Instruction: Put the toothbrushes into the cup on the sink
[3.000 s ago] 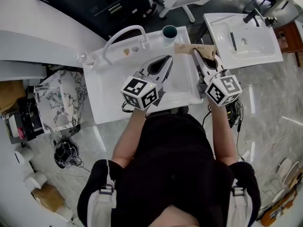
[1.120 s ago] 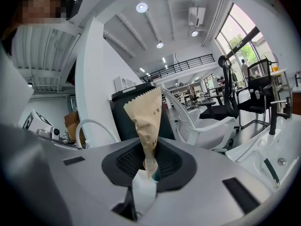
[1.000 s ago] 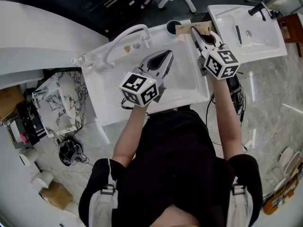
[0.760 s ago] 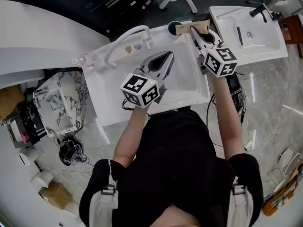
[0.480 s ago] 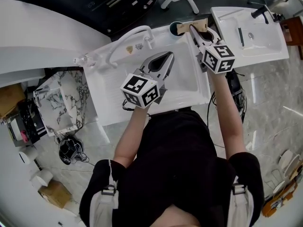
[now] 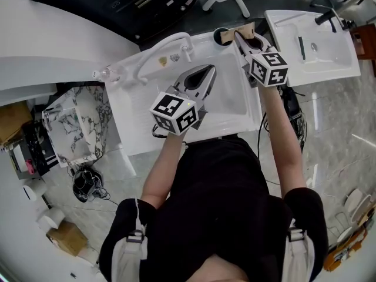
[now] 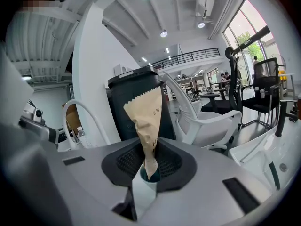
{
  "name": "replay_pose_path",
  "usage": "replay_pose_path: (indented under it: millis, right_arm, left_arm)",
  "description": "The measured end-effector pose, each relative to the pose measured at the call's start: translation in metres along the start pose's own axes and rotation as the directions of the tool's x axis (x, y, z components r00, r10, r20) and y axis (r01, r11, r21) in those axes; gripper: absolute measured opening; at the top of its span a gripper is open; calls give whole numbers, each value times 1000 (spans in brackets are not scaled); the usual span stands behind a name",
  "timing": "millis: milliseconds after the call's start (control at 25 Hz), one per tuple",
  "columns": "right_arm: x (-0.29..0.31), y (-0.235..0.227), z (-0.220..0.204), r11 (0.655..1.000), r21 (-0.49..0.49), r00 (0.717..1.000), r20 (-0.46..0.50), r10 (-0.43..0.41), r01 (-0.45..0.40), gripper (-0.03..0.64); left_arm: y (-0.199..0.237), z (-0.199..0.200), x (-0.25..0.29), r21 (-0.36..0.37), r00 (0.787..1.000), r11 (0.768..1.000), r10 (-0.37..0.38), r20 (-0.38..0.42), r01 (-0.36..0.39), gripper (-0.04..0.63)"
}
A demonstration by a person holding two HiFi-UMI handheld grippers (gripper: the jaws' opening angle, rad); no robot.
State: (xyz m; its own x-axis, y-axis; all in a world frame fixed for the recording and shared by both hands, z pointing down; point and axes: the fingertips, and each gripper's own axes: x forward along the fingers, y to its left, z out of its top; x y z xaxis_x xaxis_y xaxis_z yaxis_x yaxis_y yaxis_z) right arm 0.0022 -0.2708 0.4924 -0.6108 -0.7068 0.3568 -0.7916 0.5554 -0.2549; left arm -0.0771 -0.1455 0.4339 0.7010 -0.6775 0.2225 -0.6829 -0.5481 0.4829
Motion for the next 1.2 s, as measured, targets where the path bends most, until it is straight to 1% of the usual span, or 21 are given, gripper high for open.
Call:
replay_pose_path:
  millis: [280,520,1200]
  right_arm:
    - [11,-3,-7,1000,-4,1000,-29,5,-5,69]
    - [24,-10,-23,1000,-2,998,-69,2,-2,69]
    - [42,-12,-45,1000,-22,991,-131,2,-5,69]
  left_arm:
    - [3,1,-1,-2,1000,1000,8,-2,-8,8]
    - [5,1,0,-4,1000,1000,12,-1,-12,8]
    - [9,0,-3,-8,1000,1000,26,-2,-26,8]
